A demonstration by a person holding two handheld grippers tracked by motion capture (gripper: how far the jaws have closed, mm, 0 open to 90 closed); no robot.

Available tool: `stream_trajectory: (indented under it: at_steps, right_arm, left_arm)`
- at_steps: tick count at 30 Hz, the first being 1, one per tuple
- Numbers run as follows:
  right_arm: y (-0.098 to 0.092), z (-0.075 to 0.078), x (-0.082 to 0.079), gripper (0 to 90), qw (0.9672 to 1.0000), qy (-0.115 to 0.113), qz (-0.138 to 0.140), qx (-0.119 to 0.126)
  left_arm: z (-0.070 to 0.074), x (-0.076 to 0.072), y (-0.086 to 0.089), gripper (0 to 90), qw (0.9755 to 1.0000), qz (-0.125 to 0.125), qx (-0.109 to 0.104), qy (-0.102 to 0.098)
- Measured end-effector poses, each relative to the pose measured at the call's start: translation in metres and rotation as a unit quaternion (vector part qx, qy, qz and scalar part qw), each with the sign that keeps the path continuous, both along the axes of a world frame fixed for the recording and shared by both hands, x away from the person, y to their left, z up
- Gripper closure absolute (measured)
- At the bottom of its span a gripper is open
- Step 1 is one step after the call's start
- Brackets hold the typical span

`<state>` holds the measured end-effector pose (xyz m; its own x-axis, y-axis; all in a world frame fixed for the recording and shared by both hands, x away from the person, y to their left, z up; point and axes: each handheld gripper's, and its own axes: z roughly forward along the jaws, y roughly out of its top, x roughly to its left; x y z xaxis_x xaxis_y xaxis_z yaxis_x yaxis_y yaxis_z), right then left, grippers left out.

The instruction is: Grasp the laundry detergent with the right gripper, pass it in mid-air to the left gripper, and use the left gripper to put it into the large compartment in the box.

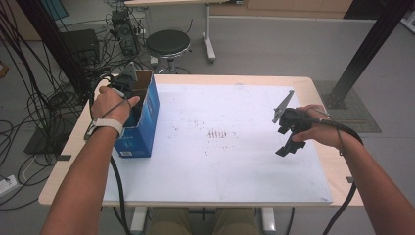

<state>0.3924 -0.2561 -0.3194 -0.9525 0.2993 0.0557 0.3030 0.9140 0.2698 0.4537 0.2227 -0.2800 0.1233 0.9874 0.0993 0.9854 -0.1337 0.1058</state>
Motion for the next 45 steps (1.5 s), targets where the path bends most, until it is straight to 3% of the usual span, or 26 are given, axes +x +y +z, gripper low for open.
stream_trajectory:
  at_steps: [45]
  right_arm:
    - [0.0017,-0.0017,0.0008,10.6,1.0,0.0,0.002,0.002]
  left_arm:
    - [-0.0003,-0.002,0.0005,37.2,1.0,-0.001,-0.001,-0.002]
